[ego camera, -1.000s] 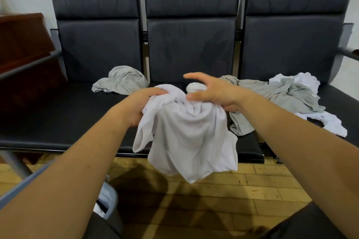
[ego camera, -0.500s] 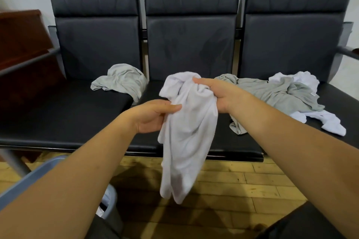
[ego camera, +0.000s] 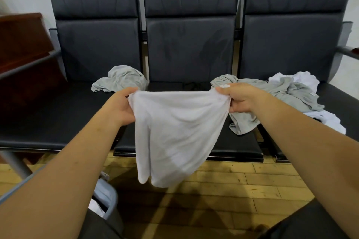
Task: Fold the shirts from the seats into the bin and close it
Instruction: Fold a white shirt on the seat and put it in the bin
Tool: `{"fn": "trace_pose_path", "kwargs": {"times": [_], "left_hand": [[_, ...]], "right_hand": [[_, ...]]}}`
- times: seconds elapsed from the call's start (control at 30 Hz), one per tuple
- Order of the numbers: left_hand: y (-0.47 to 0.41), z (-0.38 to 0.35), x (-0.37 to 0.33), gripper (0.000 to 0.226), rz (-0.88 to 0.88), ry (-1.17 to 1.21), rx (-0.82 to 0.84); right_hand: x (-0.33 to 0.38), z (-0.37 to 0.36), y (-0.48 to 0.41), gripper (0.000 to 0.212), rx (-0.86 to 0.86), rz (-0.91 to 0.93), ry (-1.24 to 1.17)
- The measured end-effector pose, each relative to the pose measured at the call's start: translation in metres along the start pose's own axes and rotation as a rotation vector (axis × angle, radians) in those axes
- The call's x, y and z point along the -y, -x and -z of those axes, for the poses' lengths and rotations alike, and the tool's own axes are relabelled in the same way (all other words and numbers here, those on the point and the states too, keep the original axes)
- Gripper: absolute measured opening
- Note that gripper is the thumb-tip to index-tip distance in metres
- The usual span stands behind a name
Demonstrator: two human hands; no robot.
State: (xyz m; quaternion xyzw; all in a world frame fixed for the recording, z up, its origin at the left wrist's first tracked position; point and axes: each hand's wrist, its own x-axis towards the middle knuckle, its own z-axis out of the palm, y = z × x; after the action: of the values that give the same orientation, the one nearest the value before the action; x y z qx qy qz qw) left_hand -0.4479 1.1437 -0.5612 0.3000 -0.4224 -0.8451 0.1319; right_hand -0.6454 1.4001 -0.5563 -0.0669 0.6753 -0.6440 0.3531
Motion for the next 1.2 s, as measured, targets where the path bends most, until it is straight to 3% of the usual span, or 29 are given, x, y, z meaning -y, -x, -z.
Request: {"fn": "trace_pose_path", "kwargs": {"times": [0.13, 0.27, 0.33, 0.4, 0.47, 0.53, 0.57, 0.63, 0.7, 0.8, 0.9, 0.97, 1.07, 1.2], "left_hand": [[-0.003, 0.011, -0.004, 0.031, -0.047, -0.067, 0.035], [-0.009, 0.018, -0.005, 0.044, -0.158, -0.253, -0.058], [-0.011, 0.021, -0.003, 0.021, -0.294, -0.593, -0.136], [-0.01, 0.024, -0.007, 0.023, -0.453, -1.012, -0.264], [-0.009, 0.028, -0.015, 0.038, -0.443, -0.883, -0.219], [-0.005, 0.032, -0.022, 0.049, -0.328, -0.478, -0.048], [-0.003, 0.033, -0.024, 0.047, -0.27, -0.316, 0.044], [0.003, 0.033, -0.024, 0.042, -0.218, -0.208, 0.116], [0.004, 0.035, -0.025, 0.041, -0.224, -0.245, 0.098], [-0.004, 0.033, -0.035, 0.045, -0.288, -0.381, -0.091], [-0.006, 0.023, -0.054, 0.038, -0.34, -0.489, -0.159], [-0.003, 0.013, -0.07, 0.036, -0.367, -0.522, -0.175], [0.009, -0.004, -0.094, 0.034, -0.397, -0.543, -0.224], [0.016, -0.013, -0.115, 0.031, -0.389, -0.587, -0.288]], "right_hand": [[0.005, 0.009, 0.002, 0.035, 0.013, 0.002, -0.328], [-0.002, 0.017, -0.003, 0.065, 0.048, -0.005, -0.298], [-0.006, 0.019, -0.007, 0.049, -0.015, -0.028, -0.252], [-0.009, 0.022, -0.011, 0.041, -0.073, -0.006, -0.274], [-0.007, 0.024, -0.01, 0.04, -0.112, 0.027, -0.325], [-0.006, 0.025, -0.008, 0.041, -0.144, 0.024, -0.343], [-0.006, 0.025, -0.006, 0.041, -0.157, 0.011, -0.338], [-0.006, 0.026, -0.003, 0.041, -0.17, -0.034, -0.353], [-0.005, 0.023, 0.006, 0.035, -0.19, -0.08, -0.381], [0.004, 0.02, 0.016, 0.019, -0.193, -0.121, -0.462], [0.016, 0.022, 0.019, 0.031, -0.205, -0.116, -0.425], [0.028, 0.026, 0.019, 0.028, -0.231, -0.046, -0.489], [0.049, 0.023, 0.032, 0.026, -0.249, 0.01, -0.366], [0.068, 0.034, 0.032, 0.029, -0.28, -0.111, -0.23]]}}
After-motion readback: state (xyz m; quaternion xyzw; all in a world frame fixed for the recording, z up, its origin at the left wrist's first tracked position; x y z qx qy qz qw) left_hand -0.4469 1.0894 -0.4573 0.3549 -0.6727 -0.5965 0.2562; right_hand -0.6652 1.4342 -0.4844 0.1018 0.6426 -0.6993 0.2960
